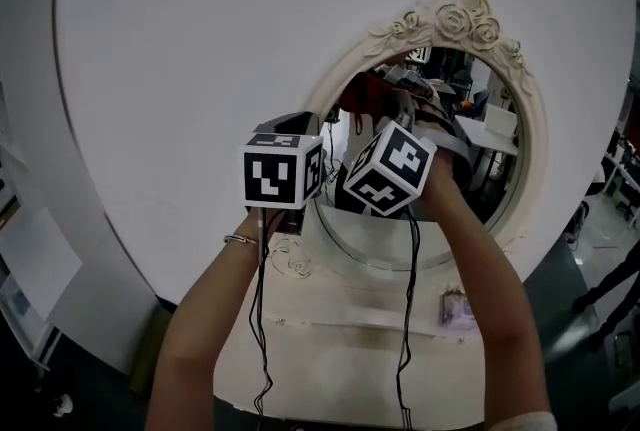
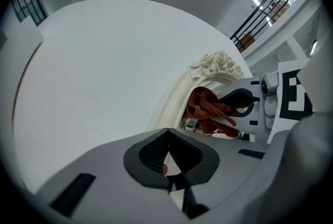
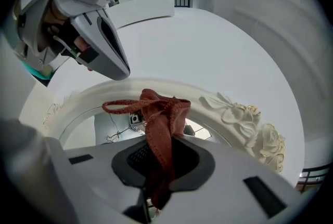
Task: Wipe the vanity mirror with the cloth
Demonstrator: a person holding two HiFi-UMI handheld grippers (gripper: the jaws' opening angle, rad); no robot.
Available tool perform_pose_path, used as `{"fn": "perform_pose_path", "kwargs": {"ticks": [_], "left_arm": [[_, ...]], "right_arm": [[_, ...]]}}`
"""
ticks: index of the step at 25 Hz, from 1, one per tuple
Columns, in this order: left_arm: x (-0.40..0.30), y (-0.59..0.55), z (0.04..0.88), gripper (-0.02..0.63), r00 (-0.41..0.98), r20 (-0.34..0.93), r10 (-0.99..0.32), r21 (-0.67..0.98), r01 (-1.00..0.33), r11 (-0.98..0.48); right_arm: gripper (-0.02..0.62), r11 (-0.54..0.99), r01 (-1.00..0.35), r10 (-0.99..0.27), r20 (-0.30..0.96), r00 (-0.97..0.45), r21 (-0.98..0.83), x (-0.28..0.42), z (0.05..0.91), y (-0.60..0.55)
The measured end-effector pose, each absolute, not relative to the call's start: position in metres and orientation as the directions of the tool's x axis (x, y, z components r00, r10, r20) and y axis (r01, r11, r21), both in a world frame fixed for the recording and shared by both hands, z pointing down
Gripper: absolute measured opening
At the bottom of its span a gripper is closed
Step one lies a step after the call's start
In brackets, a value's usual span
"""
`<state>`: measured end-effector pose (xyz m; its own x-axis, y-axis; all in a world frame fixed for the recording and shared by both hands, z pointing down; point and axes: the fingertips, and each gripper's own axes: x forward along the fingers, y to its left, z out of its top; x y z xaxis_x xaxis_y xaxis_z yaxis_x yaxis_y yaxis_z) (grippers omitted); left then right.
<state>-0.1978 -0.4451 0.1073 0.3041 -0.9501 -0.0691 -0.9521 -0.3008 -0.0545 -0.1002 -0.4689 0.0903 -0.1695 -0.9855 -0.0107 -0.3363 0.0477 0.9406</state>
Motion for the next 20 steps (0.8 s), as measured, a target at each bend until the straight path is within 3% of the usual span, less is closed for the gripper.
{"fn": "perform_pose_path", "kwargs": {"ticks": [20], "left_arm": [[-0.230, -0.447, 0.269, 0.006, 0.300, 0.140, -0.944, 0.124, -0.951, -0.283]], "right_arm": [[0.058, 0.236, -0.190, -0.960, 0.199, -0.196, 0.953, -0.144, 0.245, -0.469]]}}
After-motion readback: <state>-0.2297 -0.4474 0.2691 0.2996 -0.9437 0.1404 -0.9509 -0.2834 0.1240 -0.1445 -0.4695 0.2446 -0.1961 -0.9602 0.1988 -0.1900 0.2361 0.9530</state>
